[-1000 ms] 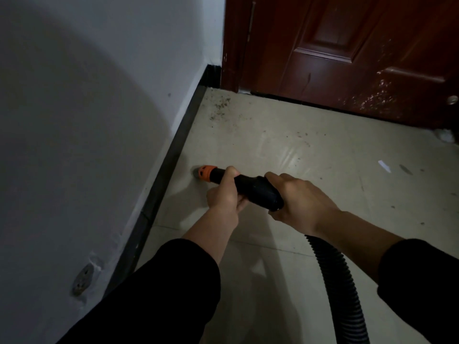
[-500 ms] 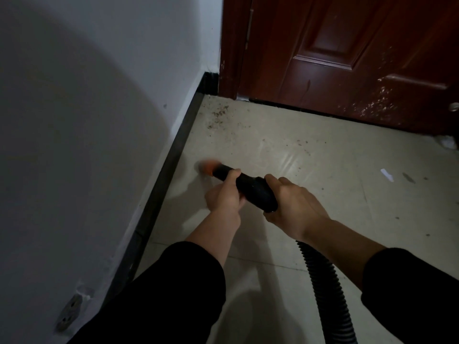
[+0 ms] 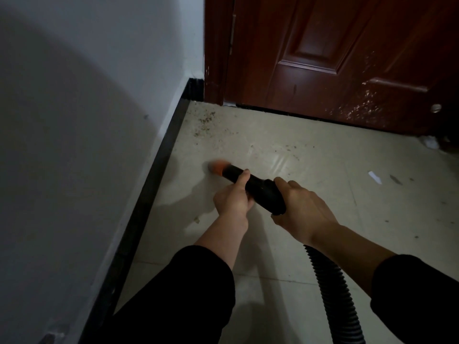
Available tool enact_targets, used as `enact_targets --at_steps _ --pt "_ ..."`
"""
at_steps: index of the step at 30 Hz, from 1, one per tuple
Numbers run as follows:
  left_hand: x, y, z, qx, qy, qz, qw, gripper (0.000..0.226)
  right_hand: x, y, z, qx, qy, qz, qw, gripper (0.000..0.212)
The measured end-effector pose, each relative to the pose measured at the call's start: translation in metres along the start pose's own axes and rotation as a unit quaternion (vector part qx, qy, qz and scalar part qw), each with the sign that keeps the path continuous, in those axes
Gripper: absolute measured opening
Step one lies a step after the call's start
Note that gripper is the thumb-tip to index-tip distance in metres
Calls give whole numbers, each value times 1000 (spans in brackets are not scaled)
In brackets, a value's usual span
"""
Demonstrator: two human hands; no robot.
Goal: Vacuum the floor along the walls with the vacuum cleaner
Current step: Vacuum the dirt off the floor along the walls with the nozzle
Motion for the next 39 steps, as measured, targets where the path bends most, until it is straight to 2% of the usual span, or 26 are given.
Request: enact_targets --at_steps 25,33,39 --pt "-8 -86 -11 -57 21 -28 998 23 62 18 -49 4 -57 45 997 39" --pt "-16 -112 -14 -36 10 -36 999 24 91 17 -61 9 -90 -10 996 40" --pt "-34 -127 -13 -35 -11 -35 999 23 123 7 -60 17 -78 -55 995 44"
Point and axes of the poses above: each hand's wrist, its own z-axis away from the middle knuckle, its own y-axis out of the back of the hand, x = y × z, the point moved 3 cm from there along -z, towards the middle knuckle, and after that the axes turned 12 degrees about x, right-handed, at the moved point
